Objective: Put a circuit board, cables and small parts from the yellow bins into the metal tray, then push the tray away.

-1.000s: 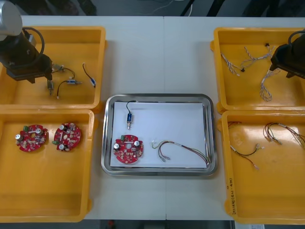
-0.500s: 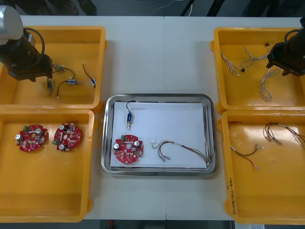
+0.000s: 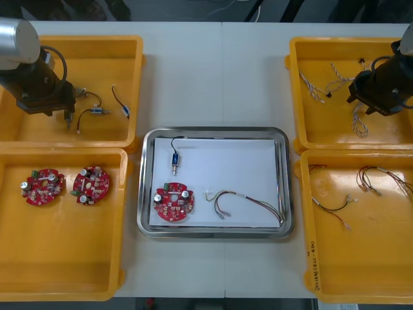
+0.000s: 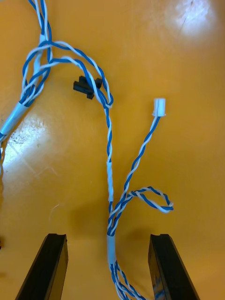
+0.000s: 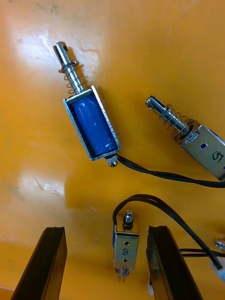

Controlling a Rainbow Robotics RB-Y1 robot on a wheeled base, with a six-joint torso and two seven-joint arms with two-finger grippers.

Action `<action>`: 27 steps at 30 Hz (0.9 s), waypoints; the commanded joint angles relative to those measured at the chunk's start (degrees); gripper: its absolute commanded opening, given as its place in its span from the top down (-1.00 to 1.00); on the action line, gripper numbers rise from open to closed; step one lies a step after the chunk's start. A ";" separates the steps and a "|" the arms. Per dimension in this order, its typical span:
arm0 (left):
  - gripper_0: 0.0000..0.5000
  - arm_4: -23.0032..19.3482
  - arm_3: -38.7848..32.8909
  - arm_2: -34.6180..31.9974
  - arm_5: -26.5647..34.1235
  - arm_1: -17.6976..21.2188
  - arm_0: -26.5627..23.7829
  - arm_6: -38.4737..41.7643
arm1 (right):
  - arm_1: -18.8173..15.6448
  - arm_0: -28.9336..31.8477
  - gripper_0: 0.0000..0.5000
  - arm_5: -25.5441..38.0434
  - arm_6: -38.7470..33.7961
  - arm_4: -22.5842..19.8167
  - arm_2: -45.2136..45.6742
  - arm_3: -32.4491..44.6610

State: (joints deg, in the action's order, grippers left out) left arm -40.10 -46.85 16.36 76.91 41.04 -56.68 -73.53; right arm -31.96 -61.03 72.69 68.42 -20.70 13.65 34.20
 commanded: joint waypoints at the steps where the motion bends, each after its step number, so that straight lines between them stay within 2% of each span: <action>1: -1.00 -0.86 -0.44 0.43 -0.89 -0.26 0.78 -6.89 | 0.85 -3.05 -1.00 -0.62 -2.07 0.40 1.38 -0.54; 8: -1.00 -1.21 -0.44 0.60 -2.65 -0.79 1.92 -7.24 | 1.37 -3.05 -1.00 -0.71 -1.80 1.54 0.59 -1.33; 15: -1.00 -1.39 -0.44 0.60 -2.65 -0.79 2.89 -7.86 | 1.81 -3.05 -1.00 -4.14 -0.92 1.81 -0.91 -5.02; 23: -1.00 -1.56 -0.44 0.52 -2.65 -0.79 2.98 -8.03 | 1.99 -2.96 -1.00 -3.96 -0.84 1.81 -1.17 -5.46; 24: -1.00 -1.65 -0.44 0.52 -2.65 -0.70 2.98 -8.03 | 1.99 -3.05 -0.85 -3.96 -0.75 1.81 -1.17 -5.46; 25: -1.00 -1.74 -0.44 0.60 -2.65 -0.79 3.06 -8.03 | 1.90 -2.96 -0.23 -3.88 -0.57 1.81 -1.17 -5.46; 27: -0.97 -2.00 -0.44 0.60 -2.65 -0.70 3.15 -8.12 | 1.90 -2.96 0.87 -3.44 -0.48 1.81 -1.17 -5.46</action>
State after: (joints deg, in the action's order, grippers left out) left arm -41.28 -46.84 16.36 74.84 40.88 -54.40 -75.04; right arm -31.02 -62.52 69.20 68.43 -19.19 13.54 29.31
